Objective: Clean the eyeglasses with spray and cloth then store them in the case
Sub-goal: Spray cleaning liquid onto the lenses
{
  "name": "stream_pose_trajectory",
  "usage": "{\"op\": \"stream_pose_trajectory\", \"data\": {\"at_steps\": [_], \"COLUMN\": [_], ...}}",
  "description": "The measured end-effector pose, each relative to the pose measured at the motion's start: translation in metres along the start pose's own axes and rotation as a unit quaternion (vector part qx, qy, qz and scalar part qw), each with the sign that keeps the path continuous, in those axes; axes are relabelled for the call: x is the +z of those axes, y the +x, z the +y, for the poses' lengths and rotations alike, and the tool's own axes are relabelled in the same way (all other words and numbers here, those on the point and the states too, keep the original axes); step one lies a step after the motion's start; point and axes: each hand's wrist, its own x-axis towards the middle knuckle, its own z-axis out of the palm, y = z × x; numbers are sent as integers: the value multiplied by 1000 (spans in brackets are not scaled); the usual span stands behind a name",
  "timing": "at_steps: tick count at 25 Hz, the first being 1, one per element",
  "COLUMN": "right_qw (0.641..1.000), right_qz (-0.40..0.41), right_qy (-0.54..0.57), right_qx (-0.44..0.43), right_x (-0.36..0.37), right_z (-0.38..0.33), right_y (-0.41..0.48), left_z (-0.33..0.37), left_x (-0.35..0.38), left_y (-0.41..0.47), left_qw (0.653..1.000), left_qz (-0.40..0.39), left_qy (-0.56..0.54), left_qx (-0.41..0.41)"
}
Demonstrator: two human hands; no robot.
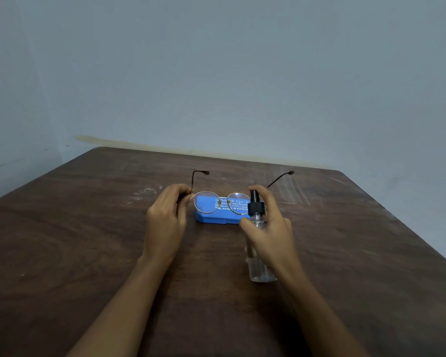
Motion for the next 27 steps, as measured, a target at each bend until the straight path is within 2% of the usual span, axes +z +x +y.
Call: {"op": "stream_pose_trajectory", "data": {"at_steps": [14, 20, 25, 27], "right_qw": [1000, 1000, 995, 993], "right_qz": [3, -2, 6, 0], "right_qy": [1, 17, 28, 31], "right_qx": [8, -24, -95, -114], "right_x": [-2, -1, 0, 2], "right_z": [5, 4, 1, -1], "right_y": [3, 1, -3, -4], "left_z": [0, 3, 7, 10], "left_x": [0, -1, -4, -4], "left_y": [1, 3, 6, 8], "left_qw": [1000, 999, 993, 981], "left_qz": [-12, -23, -21, -20], "left_qy": [-5, -23, -75, -119], "left_qx": [-7, -22, -88, -150]}}
